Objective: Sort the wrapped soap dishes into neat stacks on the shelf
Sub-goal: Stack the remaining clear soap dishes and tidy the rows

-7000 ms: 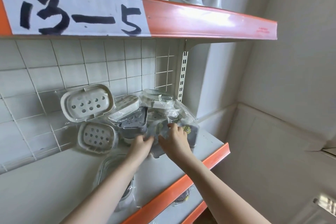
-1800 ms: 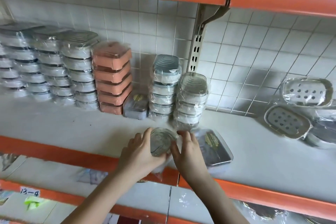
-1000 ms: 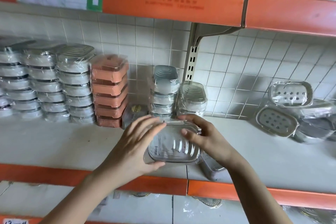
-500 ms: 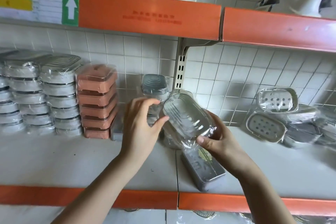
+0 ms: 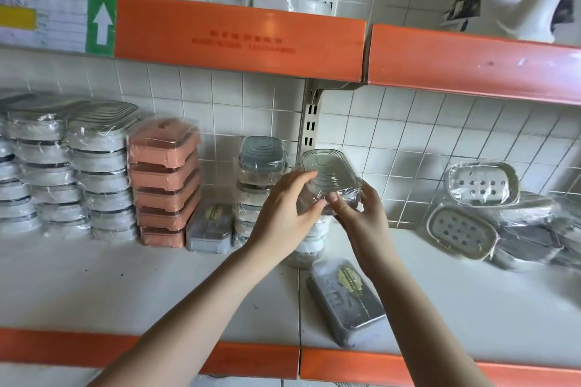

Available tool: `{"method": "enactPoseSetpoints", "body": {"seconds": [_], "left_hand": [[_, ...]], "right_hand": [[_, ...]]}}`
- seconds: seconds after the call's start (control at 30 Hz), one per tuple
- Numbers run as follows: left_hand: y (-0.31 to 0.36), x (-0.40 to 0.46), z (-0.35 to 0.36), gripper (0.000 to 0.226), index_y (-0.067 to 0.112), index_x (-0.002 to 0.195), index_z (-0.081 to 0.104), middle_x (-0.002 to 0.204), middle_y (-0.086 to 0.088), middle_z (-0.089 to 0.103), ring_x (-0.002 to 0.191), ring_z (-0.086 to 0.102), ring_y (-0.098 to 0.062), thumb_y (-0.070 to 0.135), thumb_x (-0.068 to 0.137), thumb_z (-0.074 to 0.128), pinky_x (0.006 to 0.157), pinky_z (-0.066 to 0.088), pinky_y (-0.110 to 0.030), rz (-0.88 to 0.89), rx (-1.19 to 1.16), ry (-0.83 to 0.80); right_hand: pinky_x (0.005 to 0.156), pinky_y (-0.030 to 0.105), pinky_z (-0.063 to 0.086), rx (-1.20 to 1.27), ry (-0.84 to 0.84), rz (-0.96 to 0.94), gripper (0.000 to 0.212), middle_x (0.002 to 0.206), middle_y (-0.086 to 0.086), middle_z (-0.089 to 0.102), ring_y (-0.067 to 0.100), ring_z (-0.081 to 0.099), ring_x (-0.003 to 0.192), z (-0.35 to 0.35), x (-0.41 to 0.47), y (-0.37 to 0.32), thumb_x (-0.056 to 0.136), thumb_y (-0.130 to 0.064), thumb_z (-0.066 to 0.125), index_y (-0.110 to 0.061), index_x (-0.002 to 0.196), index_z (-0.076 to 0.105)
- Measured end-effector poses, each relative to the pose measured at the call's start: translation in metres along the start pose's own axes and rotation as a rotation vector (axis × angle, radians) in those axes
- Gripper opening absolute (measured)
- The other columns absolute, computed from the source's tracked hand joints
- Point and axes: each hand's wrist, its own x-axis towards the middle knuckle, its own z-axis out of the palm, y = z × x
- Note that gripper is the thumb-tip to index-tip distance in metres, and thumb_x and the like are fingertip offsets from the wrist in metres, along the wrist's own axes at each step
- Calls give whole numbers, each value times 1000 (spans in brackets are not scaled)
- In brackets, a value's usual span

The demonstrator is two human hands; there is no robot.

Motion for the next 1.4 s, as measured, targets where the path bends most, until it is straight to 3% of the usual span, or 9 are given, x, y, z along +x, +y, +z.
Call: {"method": "enactPoseSetpoints", "body": {"seconds": [0.1,0.23,0.33,0.5,0.7,0.8,1.1,1.27,1.4], "left_hand": [[-5,4,-1,48,14,128,53,125,9,50,116,49,-7,13,83,69,103,40,-27,-38,-6,-23],[-8,12,0,40,13,123,56,118,6,56,109,56,-14,12,84,67,98,46,-34,-63,6,5],[-12,17,3,37,11,122,56,118,-2,61,107,58,-17,11,86,65,96,47,-35,-61,44,21],[-17,22,6,38,12,127,54,121,-5,62,110,57,-19,13,90,59,95,45,-29,-87,134,35],[-18,29,6,40,8,133,49,129,-8,58,114,56,-22,14,94,54,92,38,-22,-106,217,18],[-19,29,5,40,8,133,48,131,-8,56,116,55,-23,14,94,53,94,38,-23,-115,217,14],[-20,19,4,45,12,138,42,135,-7,53,118,54,-22,13,94,51,96,40,-26,-143,174,-25],[-25,-1,0,39,7,128,51,122,-9,58,113,53,-24,8,89,50,95,41,-28,-34,214,59],[-33,-31,0,37,7,113,58,107,-5,62,102,57,-24,19,84,37,88,44,-29,32,235,119]], "right_hand": [[75,21,53,-134,-12,-18,37,104,21,65,15,69,88,-1,7,-1,82,-15,74,-7,115,58],[76,34,49,-338,68,-44,24,98,21,65,32,63,94,2,15,-3,81,-30,74,-20,90,55],[79,35,47,-445,107,22,38,99,10,64,25,61,94,2,23,0,79,-44,72,-18,95,50],[84,39,51,-614,80,25,90,102,7,63,23,61,96,4,38,9,57,-84,54,-9,104,59],[75,32,42,-696,86,59,71,107,17,59,31,58,96,12,48,7,75,-63,65,0,105,54],[82,37,44,-740,86,70,66,110,17,55,32,55,99,16,49,6,78,-60,64,-1,105,52],[92,43,48,-645,69,64,80,118,11,56,27,57,108,8,31,7,74,-70,59,-5,119,51],[86,30,44,-666,152,29,42,125,9,52,22,58,105,-11,-6,18,93,-30,57,-8,127,49],[92,38,44,-786,138,53,35,123,9,52,26,55,108,-26,-43,37,90,-27,60,-11,120,54]]}}
